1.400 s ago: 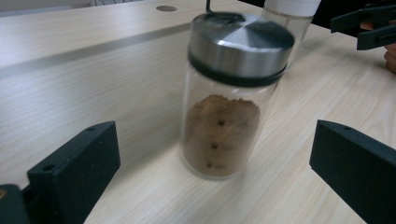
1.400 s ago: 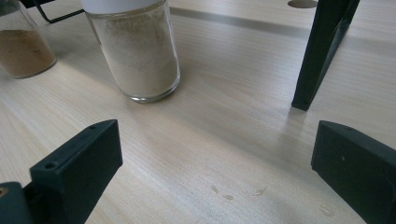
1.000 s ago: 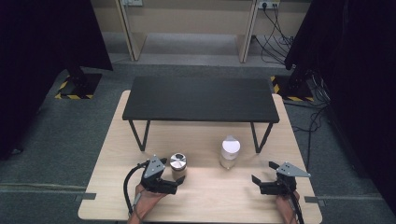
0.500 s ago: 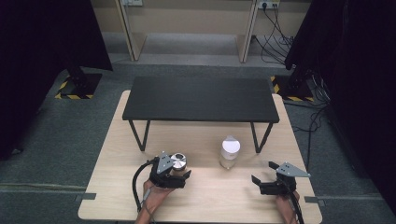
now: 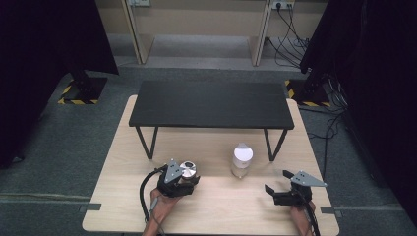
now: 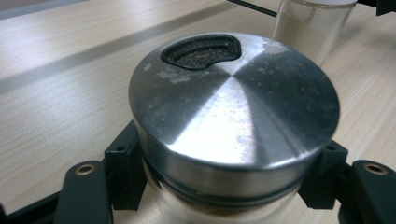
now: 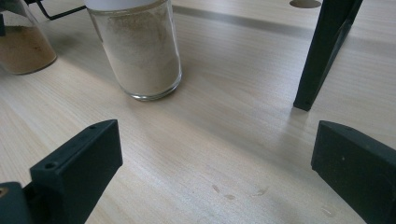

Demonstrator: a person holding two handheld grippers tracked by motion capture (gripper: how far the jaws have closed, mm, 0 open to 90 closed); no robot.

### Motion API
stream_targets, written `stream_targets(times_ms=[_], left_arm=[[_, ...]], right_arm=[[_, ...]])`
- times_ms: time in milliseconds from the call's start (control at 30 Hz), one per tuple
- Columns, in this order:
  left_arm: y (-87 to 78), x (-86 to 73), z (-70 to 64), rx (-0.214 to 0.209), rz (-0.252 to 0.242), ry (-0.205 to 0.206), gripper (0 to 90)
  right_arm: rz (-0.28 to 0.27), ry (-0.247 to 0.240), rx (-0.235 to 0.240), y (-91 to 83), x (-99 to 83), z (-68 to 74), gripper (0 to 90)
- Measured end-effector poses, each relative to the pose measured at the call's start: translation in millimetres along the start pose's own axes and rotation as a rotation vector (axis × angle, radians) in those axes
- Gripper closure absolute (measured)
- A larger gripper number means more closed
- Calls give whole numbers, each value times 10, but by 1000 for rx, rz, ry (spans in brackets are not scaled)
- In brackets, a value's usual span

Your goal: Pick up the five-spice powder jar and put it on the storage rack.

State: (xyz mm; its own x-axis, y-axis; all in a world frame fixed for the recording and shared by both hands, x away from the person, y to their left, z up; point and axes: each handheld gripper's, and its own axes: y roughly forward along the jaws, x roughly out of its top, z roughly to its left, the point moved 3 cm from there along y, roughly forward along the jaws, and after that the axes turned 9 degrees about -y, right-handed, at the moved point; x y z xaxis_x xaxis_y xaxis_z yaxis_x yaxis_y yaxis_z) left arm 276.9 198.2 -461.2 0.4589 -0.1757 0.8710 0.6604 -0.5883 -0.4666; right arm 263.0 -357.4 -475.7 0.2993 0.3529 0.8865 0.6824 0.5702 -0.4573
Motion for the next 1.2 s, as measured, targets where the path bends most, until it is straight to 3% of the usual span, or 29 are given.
stream_targets(times_ms=[400, 467, 533, 667, 833, 1200], left_arm=[[-46, 81, 14, -33, 17, -20, 312], [-105, 161, -14, -39, 20, 7, 311], [-153, 210, 5, -67, 15, 15, 311], [-252, 334, 12, -77, 21, 29, 311], [-368, 474, 89, -121, 42, 9, 312], [-654, 804, 160, -141, 41, 13, 312]], right_arm=[[-1, 2, 0, -1, -2, -2, 20], [-1, 1, 0, -1, -1, 0, 20], [0, 0, -1, 0, 0, 2, 20], [-1, 3, -1, -1, -2, 0, 20], [0, 1, -2, 0, 0, 2, 20], [3, 1, -4, 2, 4, 6, 20]])
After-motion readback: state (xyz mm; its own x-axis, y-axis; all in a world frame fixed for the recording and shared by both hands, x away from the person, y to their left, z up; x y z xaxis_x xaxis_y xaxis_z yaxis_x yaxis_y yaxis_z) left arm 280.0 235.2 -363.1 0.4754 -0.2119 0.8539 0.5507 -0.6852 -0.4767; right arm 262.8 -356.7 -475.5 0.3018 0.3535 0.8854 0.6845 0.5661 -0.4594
